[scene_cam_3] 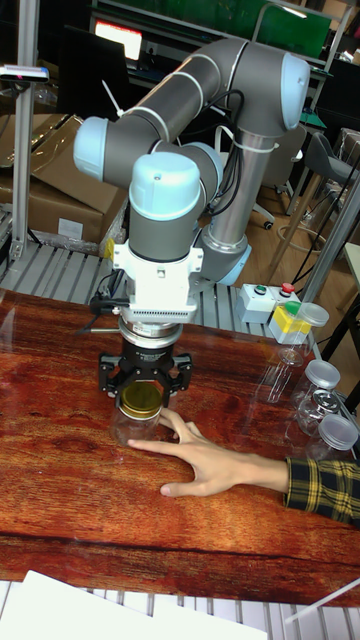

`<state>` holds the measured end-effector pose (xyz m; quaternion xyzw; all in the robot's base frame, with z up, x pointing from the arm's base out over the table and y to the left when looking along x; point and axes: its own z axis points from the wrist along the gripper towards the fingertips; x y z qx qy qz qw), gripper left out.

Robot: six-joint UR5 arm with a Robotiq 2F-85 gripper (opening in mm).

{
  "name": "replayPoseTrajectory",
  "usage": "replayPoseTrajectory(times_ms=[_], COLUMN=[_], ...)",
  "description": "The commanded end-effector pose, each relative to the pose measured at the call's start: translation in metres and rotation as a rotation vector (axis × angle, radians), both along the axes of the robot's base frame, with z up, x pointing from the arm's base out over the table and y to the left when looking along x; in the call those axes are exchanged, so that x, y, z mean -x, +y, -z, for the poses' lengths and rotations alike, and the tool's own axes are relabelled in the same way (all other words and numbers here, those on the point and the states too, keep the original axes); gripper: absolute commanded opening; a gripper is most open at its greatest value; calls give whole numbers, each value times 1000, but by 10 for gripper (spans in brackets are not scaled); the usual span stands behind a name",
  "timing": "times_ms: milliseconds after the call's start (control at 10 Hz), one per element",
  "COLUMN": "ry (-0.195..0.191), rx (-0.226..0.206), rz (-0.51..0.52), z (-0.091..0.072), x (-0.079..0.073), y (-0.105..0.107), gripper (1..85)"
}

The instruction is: Unscrew the lid from the jar

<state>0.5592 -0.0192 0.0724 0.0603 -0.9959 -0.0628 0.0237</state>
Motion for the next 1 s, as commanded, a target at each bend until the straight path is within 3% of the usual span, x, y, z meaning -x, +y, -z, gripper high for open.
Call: replayPoseTrajectory(times_ms=[0, 300, 900], ry=[18, 15, 15], rx=[-10, 18, 18], rz=[42, 27, 52], z=[-2, -1, 0], x=[4, 8, 8], y=[2, -9, -2], gripper=[707, 707, 683])
